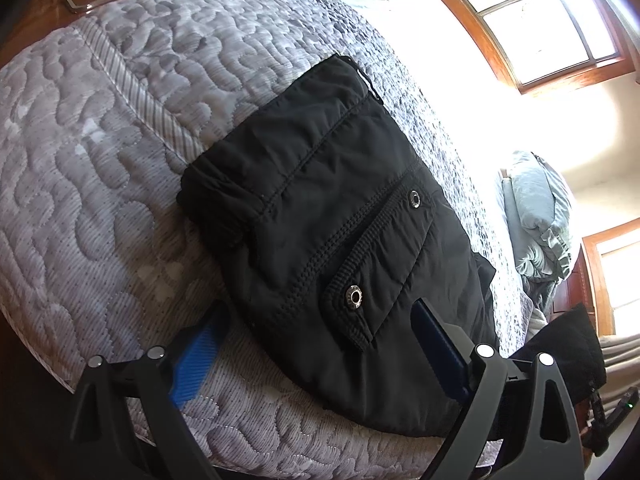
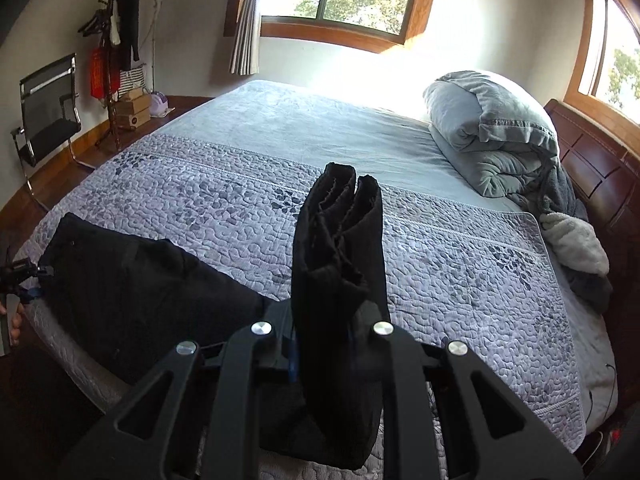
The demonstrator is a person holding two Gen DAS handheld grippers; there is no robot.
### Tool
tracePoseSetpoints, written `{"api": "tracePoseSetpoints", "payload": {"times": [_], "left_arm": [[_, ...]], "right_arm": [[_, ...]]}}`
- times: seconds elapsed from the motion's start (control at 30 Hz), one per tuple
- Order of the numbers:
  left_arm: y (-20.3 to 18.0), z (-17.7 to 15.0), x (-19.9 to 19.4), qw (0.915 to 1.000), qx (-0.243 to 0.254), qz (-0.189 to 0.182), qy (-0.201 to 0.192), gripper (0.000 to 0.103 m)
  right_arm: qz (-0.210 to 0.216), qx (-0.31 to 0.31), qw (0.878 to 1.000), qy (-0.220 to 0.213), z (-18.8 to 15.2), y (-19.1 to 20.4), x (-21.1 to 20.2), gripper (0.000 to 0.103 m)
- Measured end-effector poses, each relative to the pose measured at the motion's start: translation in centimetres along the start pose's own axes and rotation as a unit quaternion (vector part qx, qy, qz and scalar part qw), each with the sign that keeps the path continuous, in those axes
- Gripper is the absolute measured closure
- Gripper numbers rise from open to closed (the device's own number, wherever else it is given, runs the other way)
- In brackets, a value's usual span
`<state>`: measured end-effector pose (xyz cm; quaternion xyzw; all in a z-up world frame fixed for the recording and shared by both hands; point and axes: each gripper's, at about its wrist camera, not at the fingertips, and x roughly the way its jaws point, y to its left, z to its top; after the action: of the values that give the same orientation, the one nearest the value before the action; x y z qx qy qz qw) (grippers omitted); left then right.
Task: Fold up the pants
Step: 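Fold the held leg end over onto the pants with the right tool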
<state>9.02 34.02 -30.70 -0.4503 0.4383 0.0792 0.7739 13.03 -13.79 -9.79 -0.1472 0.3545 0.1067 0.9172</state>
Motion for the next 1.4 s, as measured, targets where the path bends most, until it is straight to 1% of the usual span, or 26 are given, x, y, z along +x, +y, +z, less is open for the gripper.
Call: {"api": "tracePoseSetpoints", "payload": {"times": [0.17,0.33,0.57,0.8,1.1,1.23,1.4], "left_arm": [[0.2,-0.2,-0.2,1.0,-0.002,-0.007,-0.001,0.01],[0.2,-0.2,-0.3,0.9999,-0.004,-0.016,0.004,0.009],[0.2,-0.2,-0.1,0.9998,0.003,-0.019,0.012,0.009],[-0.4,-0.3,0.3,0.9998,0.013,-0.011,0.01,0.009],[-1.4,-1.1,0.7,0.9997,0.025,0.006,-0.004,0.009],[-1.9,-1.5,1.0,0.9994,0.03,0.014,-0.01,0.007],[-2.3,-1.7,1.3,0.9994,0.03,0.013,-0.012,0.006]], "right_arm": [[-0.007,-0.054,0.998,0.021,-0.5,4.2,2.0,0.088],[-0.013,-0.11,0.993,0.042,-1.8,8.4,4.1,0.088],[-0.008,-0.15,0.986,0.067,-3.4,11.8,6.3,0.088],[-0.011,-0.187,0.98,0.071,-4.6,14.1,6.9,0.088],[-0.022,-0.221,0.973,0.068,-6.0,15.5,7.0,0.088],[-0.025,-0.24,0.968,0.067,-6.6,16.3,7.4,0.088],[-0.028,-0.261,0.962,0.07,-7.3,17.4,8.1,0.088]]}}
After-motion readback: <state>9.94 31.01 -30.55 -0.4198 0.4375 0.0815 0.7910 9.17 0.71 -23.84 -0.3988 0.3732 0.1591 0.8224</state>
